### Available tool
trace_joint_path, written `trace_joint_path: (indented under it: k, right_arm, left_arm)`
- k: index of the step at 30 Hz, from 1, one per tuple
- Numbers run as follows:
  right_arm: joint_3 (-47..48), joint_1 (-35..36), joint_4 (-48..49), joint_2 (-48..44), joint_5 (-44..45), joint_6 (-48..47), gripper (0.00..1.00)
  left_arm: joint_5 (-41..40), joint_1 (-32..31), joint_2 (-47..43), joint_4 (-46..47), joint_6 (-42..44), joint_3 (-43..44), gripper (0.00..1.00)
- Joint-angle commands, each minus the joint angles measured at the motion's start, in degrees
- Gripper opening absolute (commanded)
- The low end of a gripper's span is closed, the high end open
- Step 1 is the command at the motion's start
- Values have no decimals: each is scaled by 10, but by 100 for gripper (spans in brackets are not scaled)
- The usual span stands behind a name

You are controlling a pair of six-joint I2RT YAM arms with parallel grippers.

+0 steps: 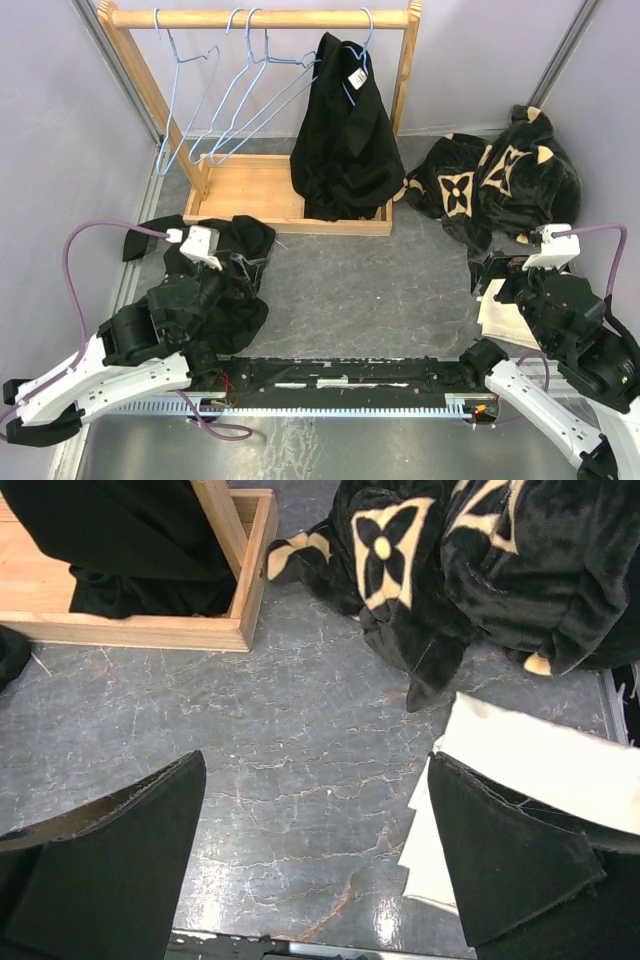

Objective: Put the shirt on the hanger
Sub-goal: Reset both arms

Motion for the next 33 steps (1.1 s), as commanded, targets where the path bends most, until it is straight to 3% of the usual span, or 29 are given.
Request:
trace_joint_path:
  k: [1, 8, 14, 33]
  right_arm:
    - [-1, 0, 5, -16, 28, 14, 99]
    - [-8, 1, 3, -26, 43, 20, 99]
    - [-14, 1, 12, -26, 27, 14, 99]
    - [-16, 1, 19, -8, -16, 0, 99]
  left_arm:
    - [-17, -2, -27, -1, 13, -5, 86]
    - [-44, -3, -31, -62, -2, 32, 95]
    - [-55, -3, -41, -101, -27, 22, 97]
    - [-48, -3, -44, -92, -24, 10, 96]
